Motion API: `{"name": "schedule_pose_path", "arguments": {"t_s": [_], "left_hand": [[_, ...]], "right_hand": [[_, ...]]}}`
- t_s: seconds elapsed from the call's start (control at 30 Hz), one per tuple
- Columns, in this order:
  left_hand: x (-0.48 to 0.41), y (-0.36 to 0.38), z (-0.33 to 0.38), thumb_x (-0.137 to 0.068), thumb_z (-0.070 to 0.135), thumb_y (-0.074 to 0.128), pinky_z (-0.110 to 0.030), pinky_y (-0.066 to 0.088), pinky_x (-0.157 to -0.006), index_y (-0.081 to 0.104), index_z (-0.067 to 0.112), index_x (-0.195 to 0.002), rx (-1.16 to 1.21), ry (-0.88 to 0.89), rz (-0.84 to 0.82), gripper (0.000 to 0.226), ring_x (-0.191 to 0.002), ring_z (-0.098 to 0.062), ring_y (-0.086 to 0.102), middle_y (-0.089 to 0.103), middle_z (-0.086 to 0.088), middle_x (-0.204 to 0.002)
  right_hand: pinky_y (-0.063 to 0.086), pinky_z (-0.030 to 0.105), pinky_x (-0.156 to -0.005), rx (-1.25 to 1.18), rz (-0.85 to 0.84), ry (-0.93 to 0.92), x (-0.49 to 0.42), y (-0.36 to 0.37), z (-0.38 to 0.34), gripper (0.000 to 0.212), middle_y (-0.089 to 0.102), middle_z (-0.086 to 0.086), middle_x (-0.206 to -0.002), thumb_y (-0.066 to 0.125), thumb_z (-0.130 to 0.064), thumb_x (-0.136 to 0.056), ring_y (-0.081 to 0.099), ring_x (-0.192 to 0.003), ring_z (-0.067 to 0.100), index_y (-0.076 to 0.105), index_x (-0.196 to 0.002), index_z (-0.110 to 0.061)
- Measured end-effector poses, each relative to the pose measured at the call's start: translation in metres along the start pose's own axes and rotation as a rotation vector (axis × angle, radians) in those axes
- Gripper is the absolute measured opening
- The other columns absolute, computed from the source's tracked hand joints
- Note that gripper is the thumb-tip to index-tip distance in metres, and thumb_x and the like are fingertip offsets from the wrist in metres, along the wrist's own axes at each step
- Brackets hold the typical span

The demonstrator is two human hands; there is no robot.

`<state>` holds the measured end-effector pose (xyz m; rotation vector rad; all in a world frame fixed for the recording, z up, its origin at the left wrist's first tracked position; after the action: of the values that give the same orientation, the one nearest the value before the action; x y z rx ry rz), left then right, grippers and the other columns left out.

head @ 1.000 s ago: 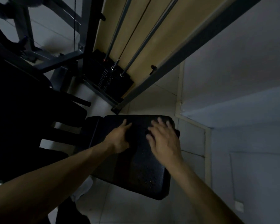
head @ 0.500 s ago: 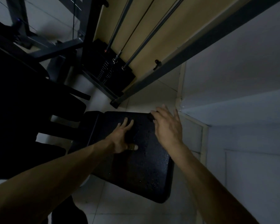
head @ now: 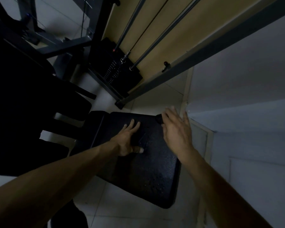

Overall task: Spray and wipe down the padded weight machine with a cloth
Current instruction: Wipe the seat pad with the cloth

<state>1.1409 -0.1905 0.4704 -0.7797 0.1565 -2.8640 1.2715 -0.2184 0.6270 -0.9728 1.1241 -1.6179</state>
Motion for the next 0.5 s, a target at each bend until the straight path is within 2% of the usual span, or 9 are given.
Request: {"name": "schedule_pose_path", "arguments": {"t_s": [0.07,0.2,0.23,0.3,0.37,0.5], "left_hand": [[0.002,-0.002,0.000,-0.075,0.057,0.082,-0.052,0.008,-0.127,-0.008,0.038,-0.161,-0.009,0.002,-0.004,0.126,-0.155,-0.027,-0.014,-0.024,0.009,-0.167],[0.005,-0.008,-0.002,-0.075,0.034,0.089,-0.046,0.006,-0.126,-0.001,0.030,-0.163,0.019,0.014,-0.026,0.126,-0.156,-0.025,-0.011,-0.017,0.006,-0.169],[0.005,-0.011,-0.006,-0.074,0.029,0.090,-0.045,0.006,-0.127,0.002,0.029,-0.163,0.030,0.007,-0.018,0.125,-0.157,-0.026,-0.010,-0.015,0.005,-0.169],[0.007,-0.015,-0.018,-0.074,0.033,0.090,-0.046,0.005,-0.127,0.003,0.029,-0.163,-0.023,-0.043,0.000,0.125,-0.157,-0.028,-0.011,-0.014,0.005,-0.170],[0.008,-0.014,-0.034,-0.071,0.041,0.091,-0.048,0.005,-0.127,-0.001,0.033,-0.163,-0.053,-0.120,0.004,0.130,-0.156,-0.030,-0.014,-0.019,0.004,-0.169],[0.005,-0.010,-0.044,-0.069,0.045,0.091,-0.050,0.007,-0.127,-0.006,0.037,-0.162,0.008,-0.142,-0.013,0.134,-0.156,-0.032,-0.012,-0.023,0.001,-0.168]], "right_hand": [[0.029,0.059,-0.121,-0.023,-0.020,-0.011,0.008,0.002,-0.012,0.049,0.054,0.013,-0.151,0.066,-0.008,-0.094,0.045,-0.145,0.034,0.059,-0.142,-0.010],[0.028,0.052,-0.123,-0.026,-0.167,-0.256,0.081,0.004,-0.067,0.053,0.050,0.009,-0.156,0.066,-0.022,-0.092,0.039,-0.149,0.028,0.060,-0.144,-0.016],[0.027,0.051,-0.123,-0.014,-0.205,-0.321,0.097,0.005,-0.076,0.056,0.049,0.009,-0.157,0.069,-0.023,-0.088,0.040,-0.149,0.027,0.061,-0.143,-0.016],[0.025,0.053,-0.120,0.023,-0.223,-0.378,0.103,0.001,-0.071,0.066,0.049,0.011,-0.156,0.081,-0.016,-0.075,0.045,-0.146,0.027,0.064,-0.139,-0.014],[0.022,0.059,-0.121,0.072,-0.144,-0.300,0.075,-0.007,-0.046,0.066,0.048,0.012,-0.157,0.085,-0.007,-0.070,0.049,-0.143,0.029,0.068,-0.134,-0.013],[0.025,0.063,-0.122,0.081,-0.017,-0.005,0.002,-0.005,-0.005,0.054,0.050,0.017,-0.154,0.075,0.003,-0.082,0.053,-0.138,0.036,0.065,-0.134,-0.004]]}}
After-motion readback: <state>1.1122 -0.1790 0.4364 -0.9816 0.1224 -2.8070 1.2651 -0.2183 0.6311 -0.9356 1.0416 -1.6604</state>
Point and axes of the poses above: each hand's wrist, its own x-axis away from the middle knuckle, its own y-axis out of the palm, z = x × y, the point moved 8 cm from there along -x, towards the middle knuckle
